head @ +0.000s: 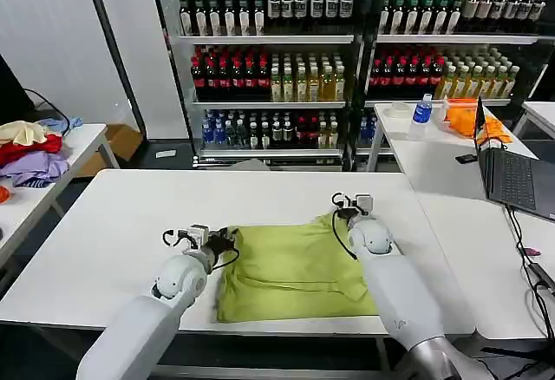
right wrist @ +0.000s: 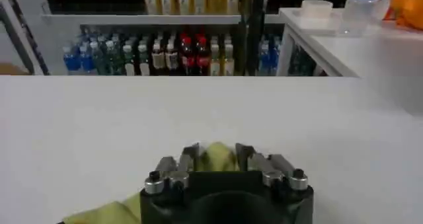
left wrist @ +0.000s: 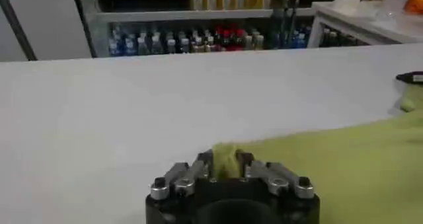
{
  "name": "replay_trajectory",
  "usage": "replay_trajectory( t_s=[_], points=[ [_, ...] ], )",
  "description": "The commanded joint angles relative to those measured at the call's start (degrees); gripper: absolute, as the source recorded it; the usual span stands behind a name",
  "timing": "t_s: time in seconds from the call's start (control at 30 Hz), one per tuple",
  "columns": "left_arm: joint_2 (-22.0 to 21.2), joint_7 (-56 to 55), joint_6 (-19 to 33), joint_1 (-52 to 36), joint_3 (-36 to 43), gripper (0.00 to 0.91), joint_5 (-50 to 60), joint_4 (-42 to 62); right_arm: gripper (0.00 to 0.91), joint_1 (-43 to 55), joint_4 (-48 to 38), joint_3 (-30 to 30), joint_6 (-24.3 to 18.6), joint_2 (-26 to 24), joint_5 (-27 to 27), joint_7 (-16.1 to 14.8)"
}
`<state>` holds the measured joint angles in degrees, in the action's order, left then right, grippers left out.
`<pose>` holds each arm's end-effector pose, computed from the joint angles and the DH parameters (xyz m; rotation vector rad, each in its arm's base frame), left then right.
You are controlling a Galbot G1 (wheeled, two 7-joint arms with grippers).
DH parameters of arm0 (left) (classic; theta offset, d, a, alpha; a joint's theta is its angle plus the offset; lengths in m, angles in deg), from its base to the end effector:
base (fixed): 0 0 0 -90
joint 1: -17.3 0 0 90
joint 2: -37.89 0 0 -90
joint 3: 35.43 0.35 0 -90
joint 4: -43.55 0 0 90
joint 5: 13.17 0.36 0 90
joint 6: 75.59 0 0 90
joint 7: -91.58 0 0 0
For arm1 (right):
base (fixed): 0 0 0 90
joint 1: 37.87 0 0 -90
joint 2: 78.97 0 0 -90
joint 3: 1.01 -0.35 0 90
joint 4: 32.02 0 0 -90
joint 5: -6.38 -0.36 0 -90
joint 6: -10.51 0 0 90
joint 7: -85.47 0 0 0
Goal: Fold and organize the clothes.
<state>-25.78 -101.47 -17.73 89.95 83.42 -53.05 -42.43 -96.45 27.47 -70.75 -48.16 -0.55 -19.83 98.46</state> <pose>0.4234 0.0111 -0.3006 -0.2920 -2.5425 -0.0439 0.5316 -0.0017 -0.3121 -0.0090 -2.5319 0.0262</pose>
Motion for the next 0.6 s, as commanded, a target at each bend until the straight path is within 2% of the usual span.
replay_trajectory(
  t_s=[0.03, 0.23, 0.6],
  points=[
    [0.42, 0.21, 1.73, 0.86, -0.95, 0.02, -1.4, -1.59, 0.0, -0.91, 3.27, 0.06, -0.34, -0.3, -0.82, 0.11],
    [0.98, 0.26, 2.66, 1.6, -2.0, 0.02, -1.98, -4.21, 0.0, -2.16, 7.87, -0.8, -1.84, -1.62, -2.11, 0.62],
    [2.61, 0.28, 3.13, 3.6, -3.26, 0.02, -3.0, -8.76, 0.0, -6.72, 20.57, -1.85, -2.04, -5.86, -6.45, 1.22]
  ],
)
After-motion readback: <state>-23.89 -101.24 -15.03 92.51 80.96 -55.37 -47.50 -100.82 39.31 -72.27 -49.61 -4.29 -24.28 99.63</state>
